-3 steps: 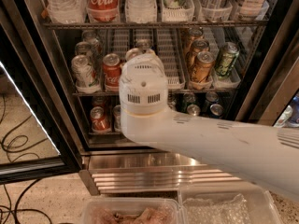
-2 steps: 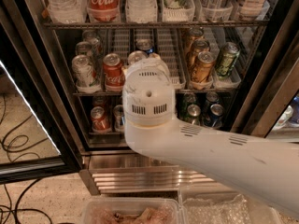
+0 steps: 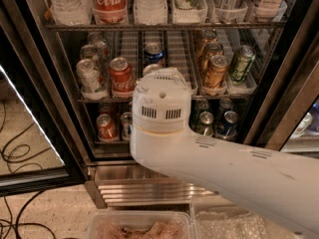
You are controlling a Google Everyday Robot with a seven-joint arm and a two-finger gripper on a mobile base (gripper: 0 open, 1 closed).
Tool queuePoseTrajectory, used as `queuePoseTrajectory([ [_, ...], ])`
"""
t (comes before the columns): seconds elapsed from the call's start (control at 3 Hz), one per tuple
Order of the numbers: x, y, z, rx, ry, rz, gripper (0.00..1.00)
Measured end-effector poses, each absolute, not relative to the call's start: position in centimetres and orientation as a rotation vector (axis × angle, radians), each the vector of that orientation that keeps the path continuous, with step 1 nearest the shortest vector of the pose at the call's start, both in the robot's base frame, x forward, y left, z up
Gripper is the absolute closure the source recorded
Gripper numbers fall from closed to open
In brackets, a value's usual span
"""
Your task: Pick pepsi can from middle shelf of fridge
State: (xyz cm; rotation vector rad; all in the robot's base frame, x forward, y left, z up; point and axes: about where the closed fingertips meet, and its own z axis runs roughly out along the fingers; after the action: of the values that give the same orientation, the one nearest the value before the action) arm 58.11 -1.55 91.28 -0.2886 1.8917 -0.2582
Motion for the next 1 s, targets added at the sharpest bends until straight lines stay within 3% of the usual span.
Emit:
queuePoseTrajectory([
  [0.67,56.0,-1.6,91.4,-0.327,1.892,-0.259,1.00],
  [1.0,51.1,-4.9,91.0,-0.294,1.888,-0.305,1.00],
])
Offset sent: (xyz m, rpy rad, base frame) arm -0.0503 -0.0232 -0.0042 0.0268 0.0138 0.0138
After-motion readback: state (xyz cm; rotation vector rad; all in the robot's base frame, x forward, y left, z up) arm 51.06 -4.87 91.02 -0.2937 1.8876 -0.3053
